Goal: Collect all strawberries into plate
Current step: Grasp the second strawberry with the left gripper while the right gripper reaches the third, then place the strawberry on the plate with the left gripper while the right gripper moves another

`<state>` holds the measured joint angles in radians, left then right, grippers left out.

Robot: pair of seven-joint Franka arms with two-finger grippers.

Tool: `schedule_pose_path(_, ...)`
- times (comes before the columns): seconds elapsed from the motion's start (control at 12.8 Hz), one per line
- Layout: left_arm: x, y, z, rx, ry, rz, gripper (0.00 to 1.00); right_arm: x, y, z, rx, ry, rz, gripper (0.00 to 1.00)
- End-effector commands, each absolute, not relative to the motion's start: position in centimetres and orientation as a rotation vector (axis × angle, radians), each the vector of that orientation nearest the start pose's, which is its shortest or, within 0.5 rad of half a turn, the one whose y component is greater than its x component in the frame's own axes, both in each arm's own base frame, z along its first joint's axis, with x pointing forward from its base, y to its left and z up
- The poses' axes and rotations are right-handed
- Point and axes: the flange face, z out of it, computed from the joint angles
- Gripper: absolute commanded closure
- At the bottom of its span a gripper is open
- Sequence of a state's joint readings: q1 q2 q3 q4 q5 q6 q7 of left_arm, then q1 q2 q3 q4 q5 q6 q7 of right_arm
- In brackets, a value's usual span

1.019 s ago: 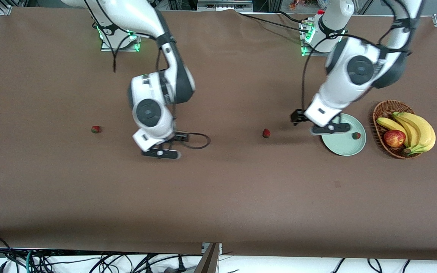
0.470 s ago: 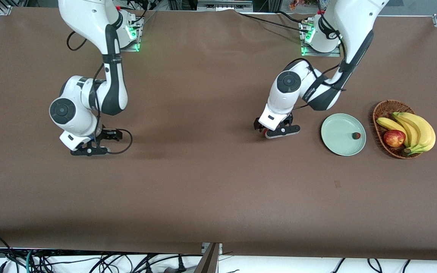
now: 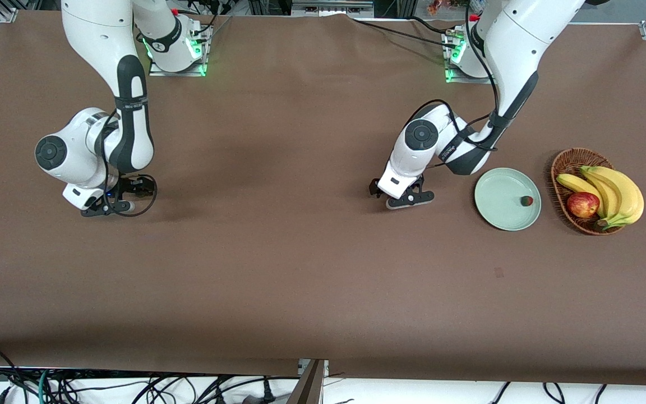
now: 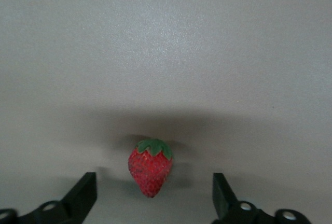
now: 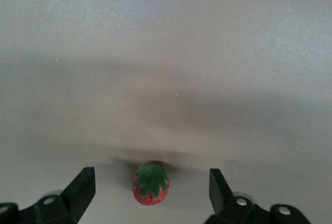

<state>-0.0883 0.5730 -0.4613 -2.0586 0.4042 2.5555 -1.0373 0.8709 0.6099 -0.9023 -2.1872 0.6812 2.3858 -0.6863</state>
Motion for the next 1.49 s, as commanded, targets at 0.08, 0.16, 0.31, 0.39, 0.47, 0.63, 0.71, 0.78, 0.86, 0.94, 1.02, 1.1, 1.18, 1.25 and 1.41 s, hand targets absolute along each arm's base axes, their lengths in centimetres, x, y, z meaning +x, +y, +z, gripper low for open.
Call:
schedule_pose_path(0.08, 50.4, -31.5, 18.2, -3.148, -0.348, -0.020, 0.65, 53.5, -2.6, 18.6, -3.128, -0.336, 0.105, 0.26)
schedule_pose_path(0.16, 50.5, -31.5, 18.2, -3.148, -0.354, -0.020, 0.72, 53.4, -2.9, 18.4, -3.117, -0.343, 0.096, 0.32)
schedule_pose_path(0.31, 51.1, -31.4, 18.7, -3.152, -0.369, -0.033, 0.77, 53.3, -3.3, 17.8, -3.105, -0.367, 0.101, 0.47)
schedule_pose_path(0.39, 51.8, -31.4, 19.3, -3.152, -0.377, -0.046, 0.78, 53.2, -3.3, 17.5, -3.095, -0.380, 0.106, 0.56)
schedule_pose_path(0.47, 52.0, -31.3, 19.8, -3.142, -0.374, -0.042, 0.78, 53.2, -3.3, 17.5, -3.091, -0.377, 0.111, 0.65)
schedule_pose_path(0.63, 53.9, -30.7, 22.0, -3.113, -0.412, -0.015, 0.78, 53.3, -2.8, 17.7, -3.084, -0.386, 0.109, 0.81)
schedule_pose_path(0.71, 55.0, -30.3, 23.7, -3.134, -0.396, 0.029, 0.78, 53.5, -2.6, 17.8, -3.081, -0.390, 0.101, 0.84)
schedule_pose_path(0.78, 56.2, -28.9, 25.7, -3.156, -0.377, 0.085, 0.78, 53.6, -2.3, 18.0, -3.079, -0.392, 0.095, 0.84)
schedule_pose_path(0.86, 57.5, -26.1, 27.8, -3.172, -0.375, 0.126, 0.78, 54.3, -1.6, 18.6, -3.069, -0.403, 0.069, 0.85)
schedule_pose_path(0.94, 58.1, -23.8, 30.0, -3.201, -0.341, 0.157, 0.78, 55.0, -0.6, 19.2, -3.047, -0.413, 0.070, 0.85)
schedule_pose_path(1.02, 58.7, -20.6, 31.5, -3.207, -0.309, 0.200, 0.78, 56.0, 0.8, 20.0, -3.022, -0.386, 0.083, 0.85)
schedule_pose_path(1.1, 59.2, -16.9, 32.5, -3.208, -0.245, 0.243, 0.78, 57.1, 2.6, 20.9, -3.004, -0.346, 0.091, 0.84)
schedule_pose_path(1.18, 59.4, -13.6, 33.2, -3.211, -0.170, 0.262, 0.78, 58.3, 5.0, 21.8, -2.992, -0.329, 0.087, 0.84)
schedule_pose_path(1.25, 59.5, -10.1, 33.7, -3.202, -0.111, 0.287, 0.78, 59.6, 7.5, 22.8, -2.989, -0.287, 0.059, 0.84)
schedule_pose_path(1.41, 59.6, -3.8, 33.4, -3.193, -0.008, 0.323, 0.78, 60.9, 13.2, 23.6, -2.960, -0.212, 0.033, 0.84)
